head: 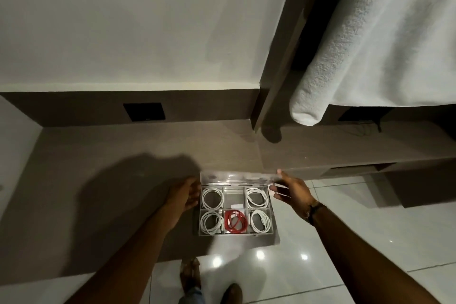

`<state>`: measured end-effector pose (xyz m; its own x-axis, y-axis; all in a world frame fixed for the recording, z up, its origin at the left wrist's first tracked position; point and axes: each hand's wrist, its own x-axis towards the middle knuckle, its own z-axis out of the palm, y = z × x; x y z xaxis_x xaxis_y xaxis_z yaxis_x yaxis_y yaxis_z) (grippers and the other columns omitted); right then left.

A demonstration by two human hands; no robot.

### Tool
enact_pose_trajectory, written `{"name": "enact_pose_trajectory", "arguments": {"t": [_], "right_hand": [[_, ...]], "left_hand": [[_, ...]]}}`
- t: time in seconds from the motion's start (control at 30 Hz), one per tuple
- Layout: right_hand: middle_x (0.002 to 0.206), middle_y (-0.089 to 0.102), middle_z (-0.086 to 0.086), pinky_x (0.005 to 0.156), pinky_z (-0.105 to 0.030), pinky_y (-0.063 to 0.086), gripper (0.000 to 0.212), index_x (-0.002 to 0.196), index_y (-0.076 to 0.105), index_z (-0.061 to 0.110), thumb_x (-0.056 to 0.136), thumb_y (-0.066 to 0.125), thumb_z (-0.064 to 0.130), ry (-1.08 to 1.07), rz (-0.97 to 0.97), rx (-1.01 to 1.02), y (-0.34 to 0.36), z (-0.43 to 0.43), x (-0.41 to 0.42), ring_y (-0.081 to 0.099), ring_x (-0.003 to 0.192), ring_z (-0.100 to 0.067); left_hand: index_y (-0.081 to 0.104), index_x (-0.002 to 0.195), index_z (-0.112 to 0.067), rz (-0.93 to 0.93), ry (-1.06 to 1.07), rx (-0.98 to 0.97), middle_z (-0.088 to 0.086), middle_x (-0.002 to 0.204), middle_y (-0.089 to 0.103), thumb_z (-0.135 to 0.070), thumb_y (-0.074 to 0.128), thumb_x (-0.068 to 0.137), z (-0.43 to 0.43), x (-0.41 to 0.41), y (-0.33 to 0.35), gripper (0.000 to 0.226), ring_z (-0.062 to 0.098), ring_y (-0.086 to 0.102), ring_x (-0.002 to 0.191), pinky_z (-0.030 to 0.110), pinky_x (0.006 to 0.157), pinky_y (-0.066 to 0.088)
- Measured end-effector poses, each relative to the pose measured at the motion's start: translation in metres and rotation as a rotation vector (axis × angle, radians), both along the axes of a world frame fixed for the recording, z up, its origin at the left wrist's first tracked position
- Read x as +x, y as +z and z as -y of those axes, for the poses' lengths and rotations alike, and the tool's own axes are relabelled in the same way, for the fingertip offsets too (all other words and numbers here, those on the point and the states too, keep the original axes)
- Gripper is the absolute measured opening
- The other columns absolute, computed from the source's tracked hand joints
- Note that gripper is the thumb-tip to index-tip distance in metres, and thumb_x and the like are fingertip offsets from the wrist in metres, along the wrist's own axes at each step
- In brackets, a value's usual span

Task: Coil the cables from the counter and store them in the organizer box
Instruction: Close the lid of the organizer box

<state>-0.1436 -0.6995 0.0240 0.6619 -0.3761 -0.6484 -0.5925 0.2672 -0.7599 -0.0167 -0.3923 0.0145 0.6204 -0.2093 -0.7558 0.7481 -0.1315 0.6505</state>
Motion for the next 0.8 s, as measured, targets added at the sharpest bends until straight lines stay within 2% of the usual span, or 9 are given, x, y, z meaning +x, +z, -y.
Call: {"name": "enact_pose_trajectory", "arguments": {"t": [0.1, 0.17, 0.23, 0.27, 0.37, 0.5, 0.57, 0.7, 0.8], "right_hand": [[0.112, 0.080, 0.001, 0.084, -0.029, 0.058, 0.041, 0.099, 0.084, 0.025, 0.070, 0.082, 0.055, 0.151, 0.047, -0.061, 0.003, -0.006, -0.021, 0.075, 0.106, -0.017], [0.122, 0.076, -0.005, 0.086, -0.029, 0.059, 0.055, 0.109, 0.081, 0.016, 0.061, 0.093, 0.038, 0.264, 0.076, -0.155, -0.001, -0.012, -0.032, 0.071, 0.115, -0.024], [0.134, 0.068, 0.003, 0.096, -0.030, 0.055, 0.066, 0.121, 0.075, 0.016, 0.060, 0.098, 0.028, 0.433, 0.073, -0.336, -0.003, -0.019, -0.041, 0.064, 0.124, -0.018], [0.137, 0.064, 0.008, 0.101, -0.030, 0.050, 0.068, 0.123, 0.073, 0.020, 0.061, 0.099, 0.030, 0.519, 0.069, -0.461, -0.003, -0.023, -0.045, 0.059, 0.126, -0.013], [0.140, 0.063, 0.009, 0.110, -0.035, 0.045, 0.064, 0.125, 0.073, 0.027, 0.066, 0.092, 0.044, 0.735, 0.101, -0.872, -0.011, -0.037, -0.059, 0.055, 0.129, -0.016], [0.137, 0.066, 0.006, 0.104, -0.031, 0.047, 0.038, 0.115, 0.075, 0.033, 0.078, 0.081, 0.036, 0.887, 0.132, -1.204, -0.019, -0.053, -0.073, 0.053, 0.130, -0.023], [0.132, 0.067, 0.009, 0.095, -0.027, 0.051, 0.037, 0.112, 0.074, 0.032, 0.076, 0.081, 0.026, 1.005, 0.140, -1.272, -0.021, -0.061, -0.078, 0.059, 0.124, -0.022], [0.136, 0.063, 0.000, 0.093, -0.033, 0.056, 0.046, 0.130, 0.056, 0.025, 0.086, 0.070, 0.024, 1.016, 0.059, -1.290, -0.019, -0.077, -0.089, 0.057, 0.129, -0.024], [0.142, 0.061, 0.000, 0.095, -0.035, 0.056, 0.046, 0.138, 0.049, 0.023, 0.093, 0.059, 0.026, 1.058, 0.050, -1.348, -0.018, -0.080, -0.093, 0.051, 0.138, -0.023]], "left_hand": [[0.076, 0.093, -0.022, 0.016, -0.080, -0.019, 0.005, 0.088, 0.074, -0.054, 0.057, 0.089, -0.008, -0.019, 0.005, 0.037, 0.022, 0.067, 0.080, 0.033, 0.072, 0.053], [0.076, 0.089, -0.019, 0.139, -0.156, 0.051, 0.012, 0.095, 0.071, -0.027, 0.076, 0.082, -0.008, -0.034, 0.003, 0.011, 0.026, 0.066, 0.081, 0.031, 0.069, 0.055], [0.072, 0.096, -0.011, 0.316, -0.255, 0.120, 0.018, 0.102, 0.069, 0.001, 0.083, 0.070, -0.008, -0.050, -0.005, 0.030, 0.032, 0.068, 0.089, 0.036, 0.078, 0.059], [0.071, 0.103, -0.009, 0.431, -0.334, 0.189, 0.016, 0.106, 0.068, 0.002, 0.085, 0.067, -0.009, -0.058, -0.004, 0.040, 0.034, 0.068, 0.094, 0.040, 0.084, 0.058], [0.073, 0.110, -0.020, 0.836, -0.535, 0.517, 0.001, 0.114, 0.058, -0.018, 0.087, 0.067, -0.015, -0.076, -0.005, 0.045, 0.017, 0.060, 0.100, 0.031, 0.094, 0.050], [0.076, 0.106, -0.019, 1.085, -0.731, 0.608, 0.001, 0.123, 0.063, -0.021, 0.072, 0.083, -0.008, -0.093, -0.001, 0.023, 0.020, 0.057, 0.112, 0.025, 0.097, 0.042], [0.075, 0.108, -0.013, 1.107, -0.869, 0.588, 0.007, 0.121, 0.067, -0.019, 0.063, 0.089, -0.002, -0.097, -0.003, 0.024, 0.026, 0.061, 0.113, 0.026, 0.096, 0.044], [0.070, 0.111, -0.007, 1.149, -0.915, 0.637, 0.015, 0.117, 0.068, -0.017, 0.061, 0.089, -0.005, -0.107, -0.005, 0.026, 0.033, 0.063, 0.110, 0.035, 0.092, 0.050], [0.076, 0.093, -0.023, 1.275, -1.131, 0.708, -0.002, 0.100, 0.075, -0.029, 0.073, 0.074, -0.017, -0.113, -0.003, 0.020, 0.018, 0.070, 0.091, 0.027, 0.083, 0.050]]}}
